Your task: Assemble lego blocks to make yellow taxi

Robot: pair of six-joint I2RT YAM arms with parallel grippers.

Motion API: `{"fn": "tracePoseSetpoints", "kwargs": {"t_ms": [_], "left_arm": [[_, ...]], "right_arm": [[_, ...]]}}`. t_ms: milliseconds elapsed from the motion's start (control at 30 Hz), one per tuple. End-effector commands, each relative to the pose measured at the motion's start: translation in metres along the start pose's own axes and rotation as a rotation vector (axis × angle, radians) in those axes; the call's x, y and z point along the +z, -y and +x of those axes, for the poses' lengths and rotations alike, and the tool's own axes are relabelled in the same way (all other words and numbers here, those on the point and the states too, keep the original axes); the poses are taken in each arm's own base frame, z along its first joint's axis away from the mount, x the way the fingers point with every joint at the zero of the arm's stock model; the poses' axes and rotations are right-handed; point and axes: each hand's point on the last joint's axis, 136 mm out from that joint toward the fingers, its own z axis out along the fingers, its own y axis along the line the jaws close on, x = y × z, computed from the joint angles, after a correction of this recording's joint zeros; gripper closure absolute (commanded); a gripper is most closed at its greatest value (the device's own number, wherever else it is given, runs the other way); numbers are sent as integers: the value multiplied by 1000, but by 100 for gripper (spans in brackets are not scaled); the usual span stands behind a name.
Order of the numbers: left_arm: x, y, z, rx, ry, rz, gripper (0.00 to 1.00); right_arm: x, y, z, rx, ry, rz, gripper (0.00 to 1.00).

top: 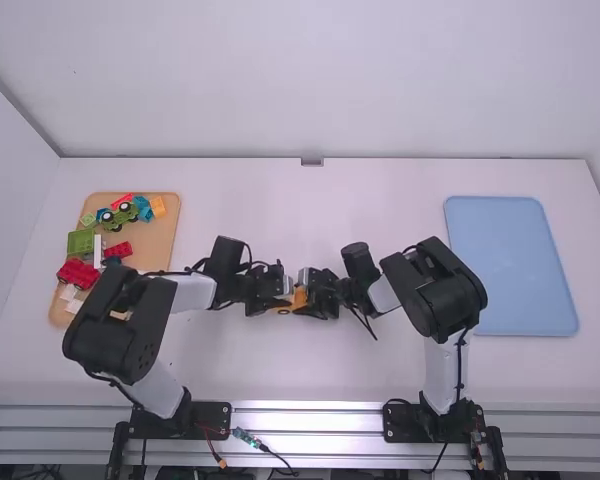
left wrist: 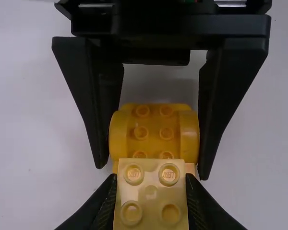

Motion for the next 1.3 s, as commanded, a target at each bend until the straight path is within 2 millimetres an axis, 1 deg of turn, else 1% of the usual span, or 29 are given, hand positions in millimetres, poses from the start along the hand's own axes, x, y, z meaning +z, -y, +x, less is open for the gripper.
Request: {"fn": "tracePoseSetpoints", "kwargs": {"t_ms": [0,67,100,167,200,233,267,400,467,500,533,600,633,733,900,1033,1067,1100,1133,1200,1267], "left_arm": [[-3,2,7,3,-30,-14,98],[-3,2,6,3,-30,-14,98],[-3,2,6,3,-30,-14,97],[-4,1,7,-2,-32,-17,90],[-4,1,7,-2,-31,-16,89],[-3,2,6,1,-30,-12,77],[-3,2,6,1,-30,-12,67],[-3,2,6,1,-30,-12,58],[-3,2,6,0,-30,-12,45],[-3,2,6,-1,-30,-13,44],[-3,2,6,-1,-30,-13,41],[-3,2,6,0,-30,-13,23],[-3,1,6,0,-29,-14,1],[-5,-1,3,3,-25,-24,1],[-19,-10,-8,-17,-1,-71,1],[-30,-14,-19,3,12,-99,1],[-31,-13,-23,12,20,-96,6],[-31,-11,-25,16,27,-91,14],[-31,-10,-27,17,39,-83,39],[-30,-8,-29,14,55,-71,98],[-29,-7,-28,9,57,-63,98]], "right_arm": [[1,2,8,22,-27,13,57],[1,2,7,22,-27,13,57],[1,2,8,22,-27,14,57],[1,2,7,22,-27,13,57],[1,2,7,22,-27,13,57],[1,2,8,22,-27,13,57],[1,2,8,22,-27,13,57],[1,2,8,22,-27,14,57],[1,2,8,22,-27,14,57],[1,2,8,22,-27,13,57],[1,2,8,22,-27,13,57],[1,2,8,22,-27,14,56],[1,2,8,22,-27,14,57],[1,2,8,22,-27,14,56],[1,2,7,22,-27,13,56],[1,2,8,22,-27,13,56],[1,3,7,21,-27,14,56],[1,2,7,21,-27,14,56],[1,2,8,21,-27,14,56],[1,2,7,22,-27,14,56],[1,2,7,22,-27,13,56]]}}
